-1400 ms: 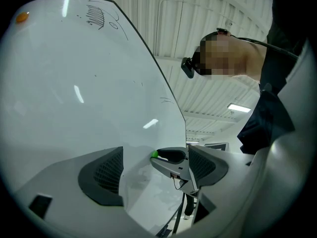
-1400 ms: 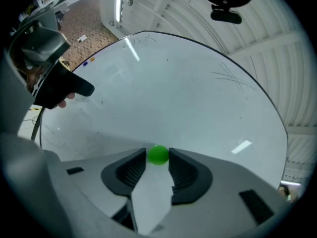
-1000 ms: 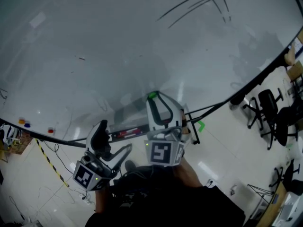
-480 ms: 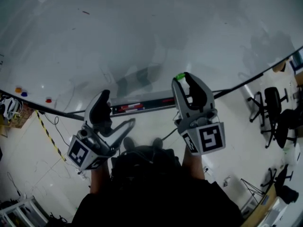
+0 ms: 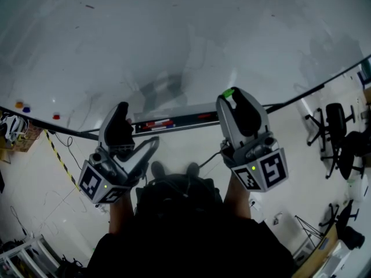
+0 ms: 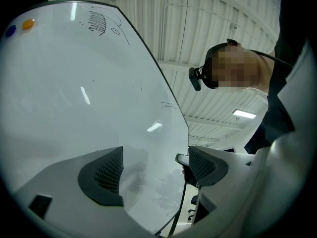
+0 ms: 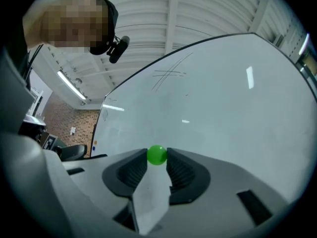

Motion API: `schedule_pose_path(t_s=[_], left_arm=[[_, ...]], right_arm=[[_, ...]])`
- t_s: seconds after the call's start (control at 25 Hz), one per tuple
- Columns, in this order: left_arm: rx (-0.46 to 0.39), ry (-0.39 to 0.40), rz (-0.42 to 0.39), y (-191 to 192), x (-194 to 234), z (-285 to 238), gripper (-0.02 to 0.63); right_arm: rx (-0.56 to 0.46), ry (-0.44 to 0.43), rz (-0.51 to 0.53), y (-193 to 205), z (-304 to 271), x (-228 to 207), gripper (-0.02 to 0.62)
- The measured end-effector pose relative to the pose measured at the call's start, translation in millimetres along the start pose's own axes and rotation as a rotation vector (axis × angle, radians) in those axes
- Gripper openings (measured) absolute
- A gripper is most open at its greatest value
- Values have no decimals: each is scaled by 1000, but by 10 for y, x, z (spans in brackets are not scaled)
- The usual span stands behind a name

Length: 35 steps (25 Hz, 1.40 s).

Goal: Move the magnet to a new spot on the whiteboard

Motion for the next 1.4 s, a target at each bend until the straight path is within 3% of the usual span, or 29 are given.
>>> schedule_pose_path(t_s=[0.92, 1.4], left_arm=[[29, 31, -8, 133, -184, -197, 408], [54, 8, -41, 135, -181, -181, 408]], right_arm=[[-4, -66, -5, -39, 124, 3, 152], [8, -95, 8, -36, 57, 90, 152]])
Point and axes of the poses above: the fingertips, and each gripper's own axes: z backward along the fingers, x to its left, y out of its underside, the point moved 4 cm from there along z, backward along the fingers, and after that the axes turned 3 degrees about -x, right-handed, at the moved point
